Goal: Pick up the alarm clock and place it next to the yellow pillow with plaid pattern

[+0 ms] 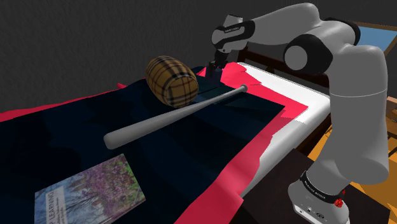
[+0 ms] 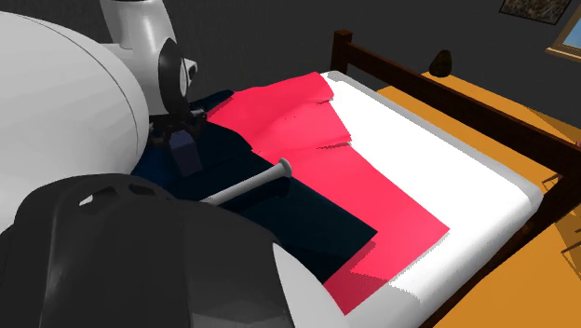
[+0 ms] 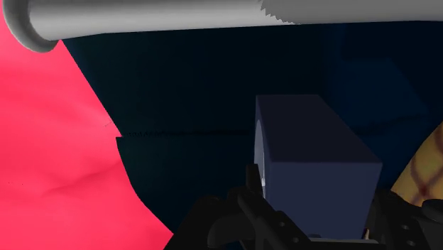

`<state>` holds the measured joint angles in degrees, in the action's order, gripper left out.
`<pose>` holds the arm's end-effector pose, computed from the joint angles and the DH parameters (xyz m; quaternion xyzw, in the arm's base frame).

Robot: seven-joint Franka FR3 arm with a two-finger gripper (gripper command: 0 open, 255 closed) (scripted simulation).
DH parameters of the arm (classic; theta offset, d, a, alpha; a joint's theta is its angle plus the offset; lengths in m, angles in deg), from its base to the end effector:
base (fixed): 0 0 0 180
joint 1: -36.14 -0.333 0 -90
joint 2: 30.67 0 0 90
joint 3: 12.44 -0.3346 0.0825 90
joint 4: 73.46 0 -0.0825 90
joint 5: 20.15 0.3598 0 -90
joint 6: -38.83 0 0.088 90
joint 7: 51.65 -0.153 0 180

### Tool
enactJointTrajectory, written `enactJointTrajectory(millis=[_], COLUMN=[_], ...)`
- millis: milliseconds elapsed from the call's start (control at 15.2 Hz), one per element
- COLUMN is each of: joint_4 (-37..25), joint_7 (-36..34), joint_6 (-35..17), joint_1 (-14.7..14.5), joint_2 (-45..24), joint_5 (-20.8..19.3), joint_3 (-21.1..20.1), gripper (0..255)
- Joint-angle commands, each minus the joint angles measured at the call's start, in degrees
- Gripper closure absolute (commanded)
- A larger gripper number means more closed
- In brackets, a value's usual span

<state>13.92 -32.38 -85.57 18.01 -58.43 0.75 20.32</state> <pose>0.6944 -0.0903 0.4178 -0.9919 0.0027 -0.1273 0.0012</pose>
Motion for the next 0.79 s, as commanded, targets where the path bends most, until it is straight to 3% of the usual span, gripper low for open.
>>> enactJointTrajectory(millis=[0, 726], joint_4=[0.9, 4.9], joint_7=[0.4, 2.5], joint_6=[-1.3, -7.9], joint_1=[0.1, 0.7], joint_2=[-0.5, -3.5], joint_5=[0.4, 3.1], joint_3=[-0.2, -1.9], gripper=[255, 255])
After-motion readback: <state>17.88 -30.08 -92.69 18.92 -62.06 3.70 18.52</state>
